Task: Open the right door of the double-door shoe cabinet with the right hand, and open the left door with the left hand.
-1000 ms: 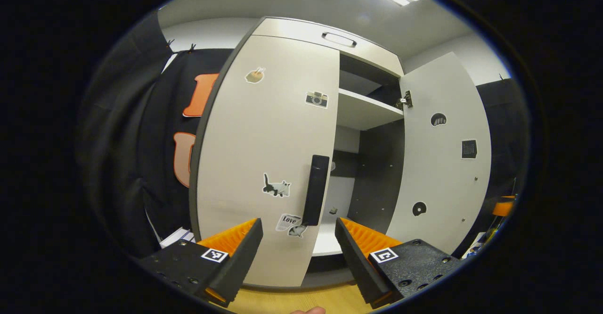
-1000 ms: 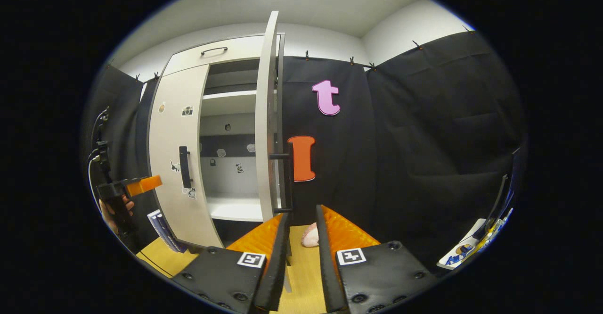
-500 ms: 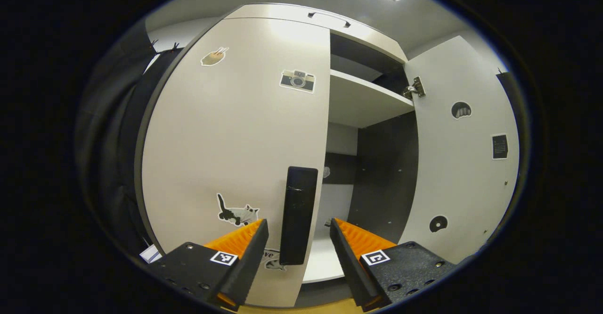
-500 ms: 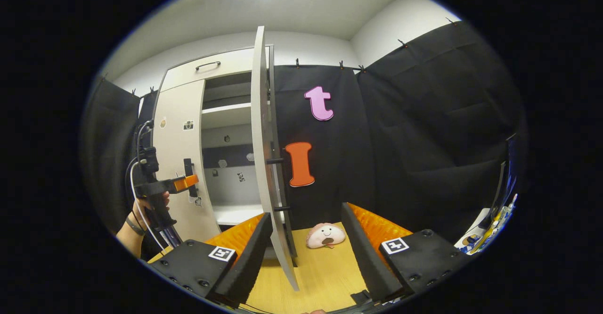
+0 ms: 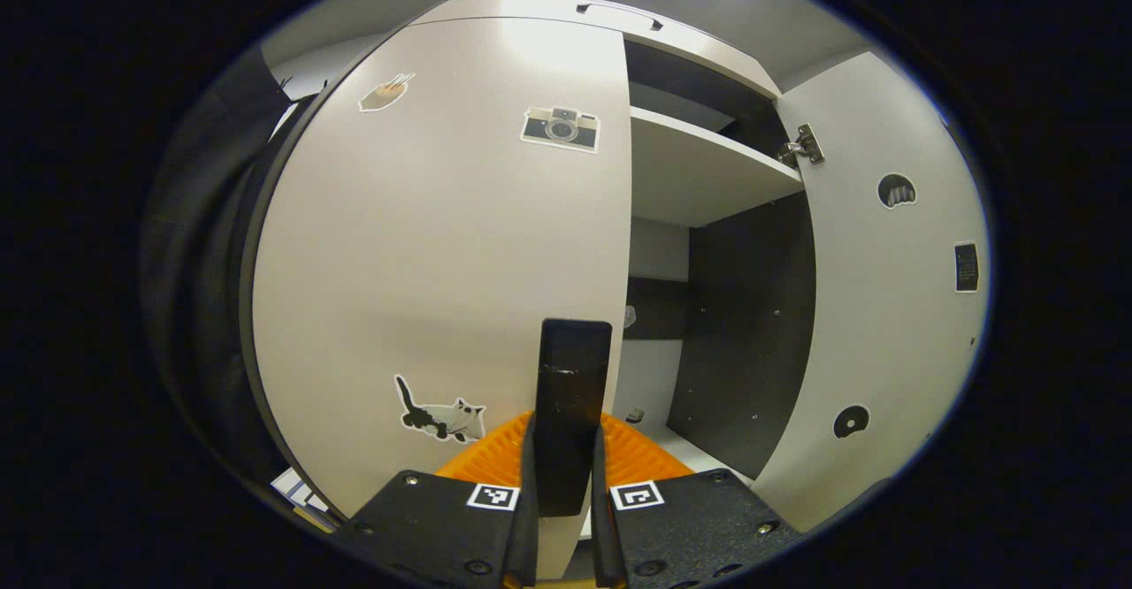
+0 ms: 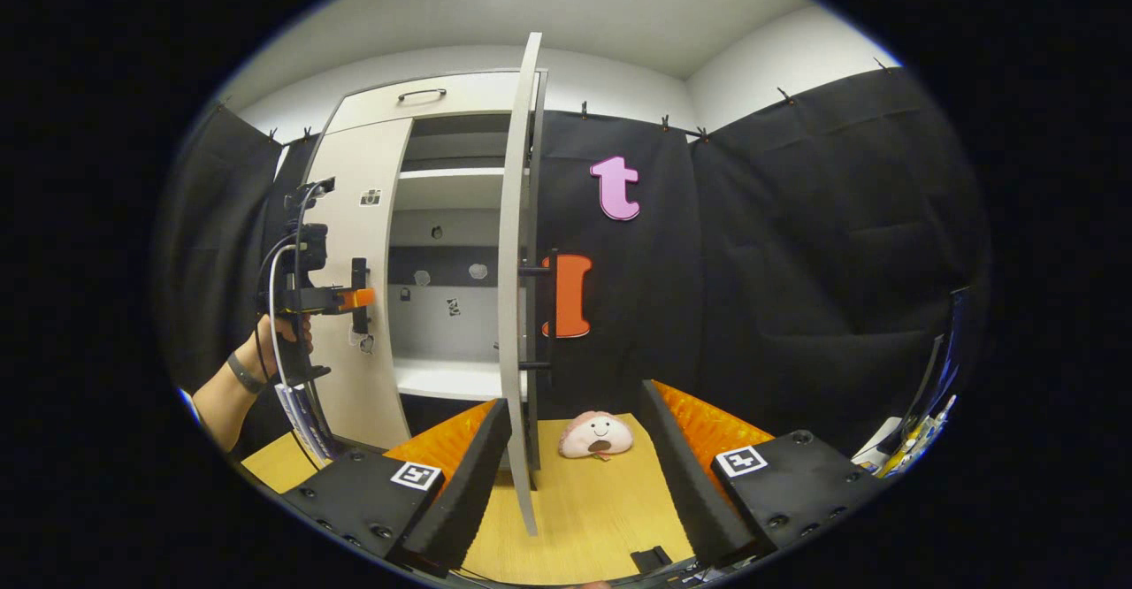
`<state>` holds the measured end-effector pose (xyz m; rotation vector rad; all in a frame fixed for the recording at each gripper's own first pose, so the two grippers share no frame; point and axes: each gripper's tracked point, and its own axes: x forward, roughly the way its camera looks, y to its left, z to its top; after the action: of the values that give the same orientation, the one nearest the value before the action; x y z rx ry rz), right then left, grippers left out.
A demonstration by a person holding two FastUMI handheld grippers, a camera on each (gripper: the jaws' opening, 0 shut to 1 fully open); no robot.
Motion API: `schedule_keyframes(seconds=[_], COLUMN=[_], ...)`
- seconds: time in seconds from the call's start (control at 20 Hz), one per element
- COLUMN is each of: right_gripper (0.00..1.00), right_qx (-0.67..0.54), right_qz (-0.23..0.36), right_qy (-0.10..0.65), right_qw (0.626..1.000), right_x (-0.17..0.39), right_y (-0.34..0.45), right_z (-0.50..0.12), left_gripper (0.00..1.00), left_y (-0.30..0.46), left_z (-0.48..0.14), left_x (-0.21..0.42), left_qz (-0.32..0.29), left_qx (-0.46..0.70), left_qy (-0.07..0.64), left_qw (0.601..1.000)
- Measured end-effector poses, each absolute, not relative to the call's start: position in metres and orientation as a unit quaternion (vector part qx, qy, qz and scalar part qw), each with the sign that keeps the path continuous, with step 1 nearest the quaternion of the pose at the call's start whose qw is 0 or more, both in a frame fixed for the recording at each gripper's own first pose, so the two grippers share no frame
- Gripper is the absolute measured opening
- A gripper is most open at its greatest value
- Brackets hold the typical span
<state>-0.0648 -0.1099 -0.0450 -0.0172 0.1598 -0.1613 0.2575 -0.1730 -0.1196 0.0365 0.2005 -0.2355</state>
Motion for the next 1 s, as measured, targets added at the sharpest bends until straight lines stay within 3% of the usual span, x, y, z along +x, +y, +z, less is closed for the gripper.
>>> schedule_keyframes(seconds=[0.65,1.0], right_gripper=[0.96,0.96], right_qx=[0.017,0.024], right_qz=[-0.08,-0.087], right_qy=[0.081,0.07], right_qw=[0.993,0.993], right_x=[-0.026,-0.04], right_y=[-0.131,-0.134], right_z=[-0.049,-0.045], left_gripper=[0.23,0.23], left_y=[-0.155,-0.137], left_z=[-0.113,-0.104], left_x=[0.222,0.208], left_qz=[-0.163,-0.157], left_qx=[0.031,0.06], left_qy=[0.118,0.113], left_qw=[0.979,0.979])
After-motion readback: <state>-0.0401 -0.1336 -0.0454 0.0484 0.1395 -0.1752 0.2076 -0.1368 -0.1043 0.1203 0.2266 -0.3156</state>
